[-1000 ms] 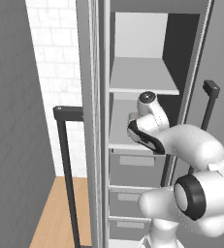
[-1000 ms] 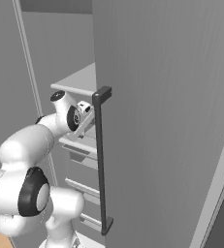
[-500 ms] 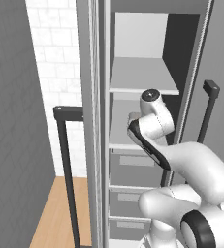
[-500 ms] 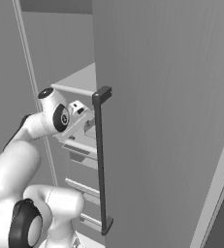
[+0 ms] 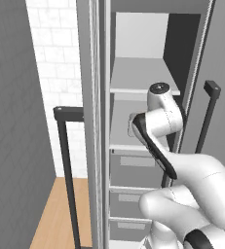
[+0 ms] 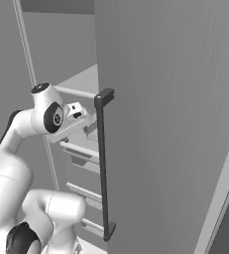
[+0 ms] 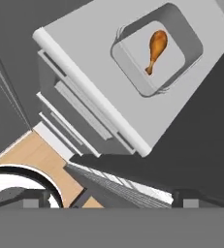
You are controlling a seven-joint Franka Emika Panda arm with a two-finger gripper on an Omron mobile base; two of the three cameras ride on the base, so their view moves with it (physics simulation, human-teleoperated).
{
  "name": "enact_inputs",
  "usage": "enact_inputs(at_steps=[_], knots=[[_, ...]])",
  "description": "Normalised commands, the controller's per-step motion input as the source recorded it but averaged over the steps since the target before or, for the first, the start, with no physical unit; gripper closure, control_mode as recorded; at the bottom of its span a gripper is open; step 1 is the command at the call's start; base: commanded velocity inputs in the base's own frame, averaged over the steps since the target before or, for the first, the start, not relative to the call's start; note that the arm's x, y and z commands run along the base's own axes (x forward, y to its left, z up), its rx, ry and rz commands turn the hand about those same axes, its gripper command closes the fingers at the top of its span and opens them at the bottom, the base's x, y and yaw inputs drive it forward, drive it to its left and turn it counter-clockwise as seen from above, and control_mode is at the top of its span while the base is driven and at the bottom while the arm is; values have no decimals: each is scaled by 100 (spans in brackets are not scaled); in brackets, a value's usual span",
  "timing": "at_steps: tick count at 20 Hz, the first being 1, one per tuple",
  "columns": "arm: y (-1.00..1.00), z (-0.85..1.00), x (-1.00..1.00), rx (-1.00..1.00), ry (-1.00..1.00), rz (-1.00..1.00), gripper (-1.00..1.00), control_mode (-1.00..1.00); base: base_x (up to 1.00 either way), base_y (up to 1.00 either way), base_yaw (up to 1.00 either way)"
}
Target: Take the meat container that has the chicken drumstick and place it on the second highest rack of the freezer. Then take the vegetable container that has the mushroom and broccoli and place it on the highest rack of the freezer.
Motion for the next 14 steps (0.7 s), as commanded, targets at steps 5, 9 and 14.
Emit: enact_inputs(at_steps=[5,9,14], knots=[[0,2,-72,13,0,-17,-100,-100,0,0,0],[0,0,-66,7,0,-17,-100,-100,0,0,0],[4,6,-43,7,0,-21,-100,-100,0,0,0]])
